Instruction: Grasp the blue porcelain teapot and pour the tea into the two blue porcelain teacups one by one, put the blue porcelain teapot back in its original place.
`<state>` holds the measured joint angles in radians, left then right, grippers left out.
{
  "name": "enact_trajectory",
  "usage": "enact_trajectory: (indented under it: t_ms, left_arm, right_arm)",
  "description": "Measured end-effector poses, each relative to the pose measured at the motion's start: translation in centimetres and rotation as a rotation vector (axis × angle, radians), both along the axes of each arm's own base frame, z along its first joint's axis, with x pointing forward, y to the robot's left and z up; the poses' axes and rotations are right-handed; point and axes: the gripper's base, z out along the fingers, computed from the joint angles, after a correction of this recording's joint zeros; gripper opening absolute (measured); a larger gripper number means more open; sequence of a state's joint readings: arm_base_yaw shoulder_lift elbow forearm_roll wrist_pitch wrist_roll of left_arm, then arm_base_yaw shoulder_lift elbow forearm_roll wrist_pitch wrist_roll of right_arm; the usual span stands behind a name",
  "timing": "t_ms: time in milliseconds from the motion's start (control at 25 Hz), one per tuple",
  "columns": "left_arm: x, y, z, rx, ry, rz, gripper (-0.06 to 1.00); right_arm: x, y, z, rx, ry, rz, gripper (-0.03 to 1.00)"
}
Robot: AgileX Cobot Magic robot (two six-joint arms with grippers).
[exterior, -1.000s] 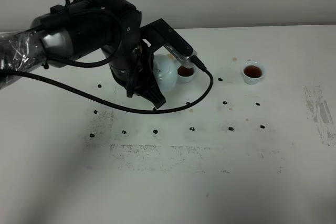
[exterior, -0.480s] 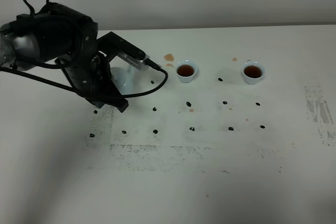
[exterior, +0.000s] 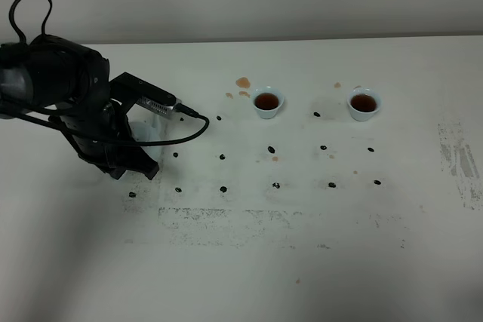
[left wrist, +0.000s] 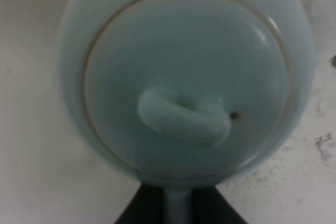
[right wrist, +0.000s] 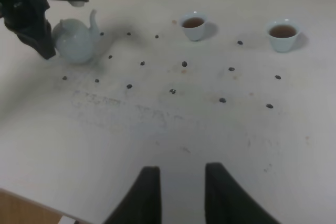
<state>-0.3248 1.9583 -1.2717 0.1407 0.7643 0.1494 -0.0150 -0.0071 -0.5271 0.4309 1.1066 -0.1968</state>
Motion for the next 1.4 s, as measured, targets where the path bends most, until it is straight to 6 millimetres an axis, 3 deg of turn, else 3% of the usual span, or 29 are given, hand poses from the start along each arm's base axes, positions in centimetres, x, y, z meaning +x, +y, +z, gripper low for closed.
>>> enact_trajectory:
  t_ms: [640, 1400]
  left_arm:
    - [0.6, 1.9, 0.1, -0.015, -0.009, 0.063, 0.09]
    - [0.8, 2.2, 0.1, -0.016, -0.022, 0.051, 0.09]
  right_arm:
    - [0.0, 0.1, 0.0, 0.007, 0.000, 0.005, 0.24]
    - [0.0, 0.1, 0.0, 0.010, 0.000, 0.007, 0.24]
